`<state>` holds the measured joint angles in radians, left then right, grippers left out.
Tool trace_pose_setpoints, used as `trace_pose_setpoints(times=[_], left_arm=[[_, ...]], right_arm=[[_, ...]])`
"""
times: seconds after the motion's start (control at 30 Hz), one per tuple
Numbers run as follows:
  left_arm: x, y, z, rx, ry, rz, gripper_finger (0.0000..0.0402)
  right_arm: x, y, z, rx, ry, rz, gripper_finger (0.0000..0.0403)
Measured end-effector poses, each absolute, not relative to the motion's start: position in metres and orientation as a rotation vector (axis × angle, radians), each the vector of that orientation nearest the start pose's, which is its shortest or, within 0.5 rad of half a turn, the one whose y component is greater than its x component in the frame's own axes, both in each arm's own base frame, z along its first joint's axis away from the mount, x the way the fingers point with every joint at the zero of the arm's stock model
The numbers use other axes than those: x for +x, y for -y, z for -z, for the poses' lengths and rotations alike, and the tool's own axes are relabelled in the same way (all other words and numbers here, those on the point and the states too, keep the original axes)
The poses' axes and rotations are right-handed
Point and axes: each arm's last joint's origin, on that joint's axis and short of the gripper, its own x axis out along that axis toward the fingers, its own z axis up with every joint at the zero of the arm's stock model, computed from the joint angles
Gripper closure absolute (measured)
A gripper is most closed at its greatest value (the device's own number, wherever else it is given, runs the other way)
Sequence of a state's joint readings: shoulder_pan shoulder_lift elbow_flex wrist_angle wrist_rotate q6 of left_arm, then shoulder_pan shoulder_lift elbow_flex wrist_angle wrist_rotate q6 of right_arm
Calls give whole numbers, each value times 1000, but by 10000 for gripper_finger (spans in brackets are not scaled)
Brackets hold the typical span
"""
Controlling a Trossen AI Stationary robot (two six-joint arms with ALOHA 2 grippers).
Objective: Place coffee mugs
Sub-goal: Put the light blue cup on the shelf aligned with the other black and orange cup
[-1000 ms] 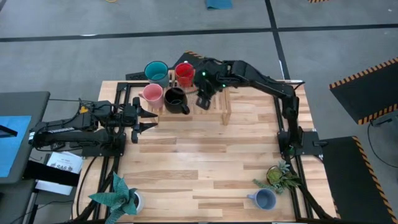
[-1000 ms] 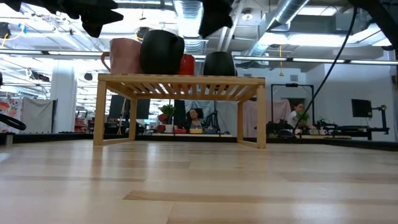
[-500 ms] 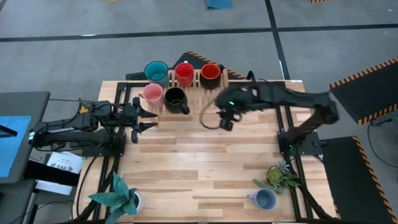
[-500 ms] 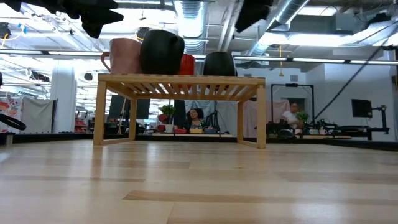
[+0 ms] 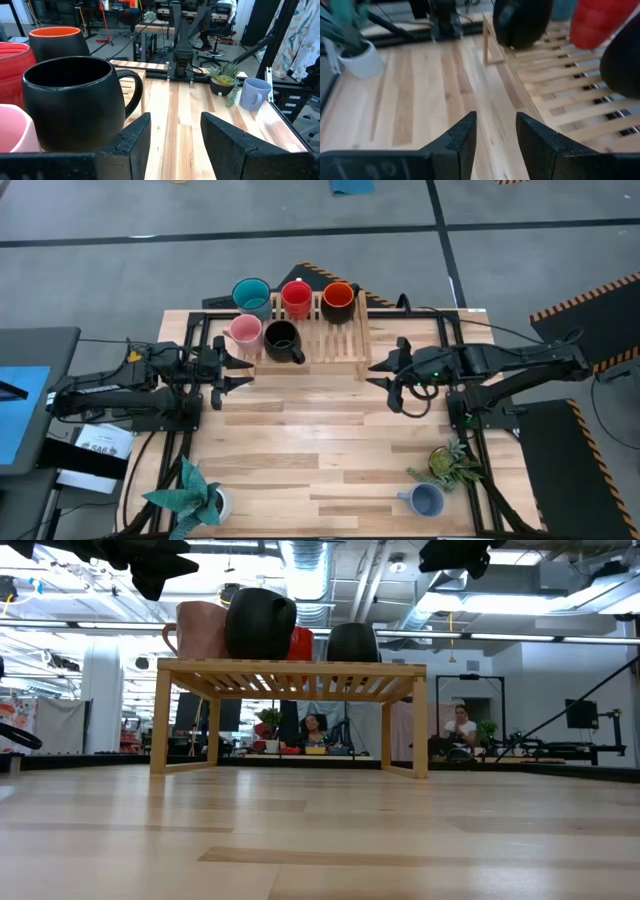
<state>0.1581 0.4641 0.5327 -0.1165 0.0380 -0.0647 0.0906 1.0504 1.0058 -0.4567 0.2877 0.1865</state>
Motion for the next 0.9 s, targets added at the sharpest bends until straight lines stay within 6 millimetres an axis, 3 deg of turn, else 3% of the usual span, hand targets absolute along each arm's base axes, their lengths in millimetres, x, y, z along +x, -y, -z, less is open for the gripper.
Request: trace_pose_setpoints(times=[0.33,0.53,0.73,0.9], left_arm=[[120,-17,-294,-78,-43,-107,243],[119,-10,-294,-95,-51,149,243],[119,-10,-294,-58,-51,159,243],[119,-11,-293,-34,-54,116,243]], right_arm=[[220,-16,-335,88,-438,214,239],[225,-18,-330,93,-462,179,239],[226,-19,-330,91,-467,154,239],[223,-27,-326,329,-556,-26,239]])
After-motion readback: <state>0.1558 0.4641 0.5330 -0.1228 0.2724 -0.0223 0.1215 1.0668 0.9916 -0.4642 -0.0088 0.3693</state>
